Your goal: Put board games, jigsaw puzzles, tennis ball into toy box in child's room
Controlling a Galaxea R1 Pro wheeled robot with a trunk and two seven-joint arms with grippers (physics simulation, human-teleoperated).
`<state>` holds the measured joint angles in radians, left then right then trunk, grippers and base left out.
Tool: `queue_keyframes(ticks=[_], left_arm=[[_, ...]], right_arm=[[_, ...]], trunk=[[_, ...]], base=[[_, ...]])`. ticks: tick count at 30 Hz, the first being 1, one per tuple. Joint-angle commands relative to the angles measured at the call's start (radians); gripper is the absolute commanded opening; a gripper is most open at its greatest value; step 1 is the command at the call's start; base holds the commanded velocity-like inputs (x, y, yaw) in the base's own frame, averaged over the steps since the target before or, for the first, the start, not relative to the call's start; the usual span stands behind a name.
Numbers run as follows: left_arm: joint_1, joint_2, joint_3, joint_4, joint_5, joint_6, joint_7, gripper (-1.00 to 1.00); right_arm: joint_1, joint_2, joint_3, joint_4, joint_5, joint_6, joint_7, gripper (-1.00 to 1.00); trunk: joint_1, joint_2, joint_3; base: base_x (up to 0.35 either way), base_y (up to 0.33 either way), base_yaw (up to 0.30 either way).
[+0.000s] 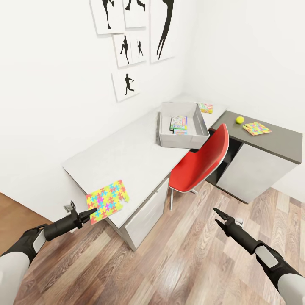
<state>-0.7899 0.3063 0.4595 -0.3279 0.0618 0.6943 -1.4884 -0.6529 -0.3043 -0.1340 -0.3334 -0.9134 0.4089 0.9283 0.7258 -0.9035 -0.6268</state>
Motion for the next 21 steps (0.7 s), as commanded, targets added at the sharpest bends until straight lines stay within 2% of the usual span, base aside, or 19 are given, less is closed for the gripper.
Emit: queue_keyframes(ticks=[1,4,18,21], left_arm=[[0.000,0.000,-0.004,0.001,-0.013,0.005,0.030,-1.00],[0.000,0.000,-0.004,0.001,-0.013,0.006,0.030,-1.00],[0.000,0.002,-0.002,-0.001,-0.013,0.009,0.026,-1.00],[0.000,0.004,-0.002,-0.002,-0.013,0.010,0.024,-1.00]], right_arm=[[-0.001,0.000,-0.001,0.001,-0.007,0.008,0.001,1.00],[-0.001,0.000,-0.001,0.001,-0.006,0.008,0.001,1.00],[-0.001,0.000,-0.001,0.001,-0.006,0.008,0.001,1.00],[-0.001,-0.001,-0.001,0.003,-0.006,0.008,0.001,1.00]], trunk=[[0.000,-0.001,-0.001],[0.000,-0.001,-0.001],[-0.053,0.097,0.043],[-0.053,0.097,0.043]], base=[[0.000,0.000,0.000],[0.000,0.000,0.000],[0.000,0.000,0.000],[0.000,0.000,0.000]])
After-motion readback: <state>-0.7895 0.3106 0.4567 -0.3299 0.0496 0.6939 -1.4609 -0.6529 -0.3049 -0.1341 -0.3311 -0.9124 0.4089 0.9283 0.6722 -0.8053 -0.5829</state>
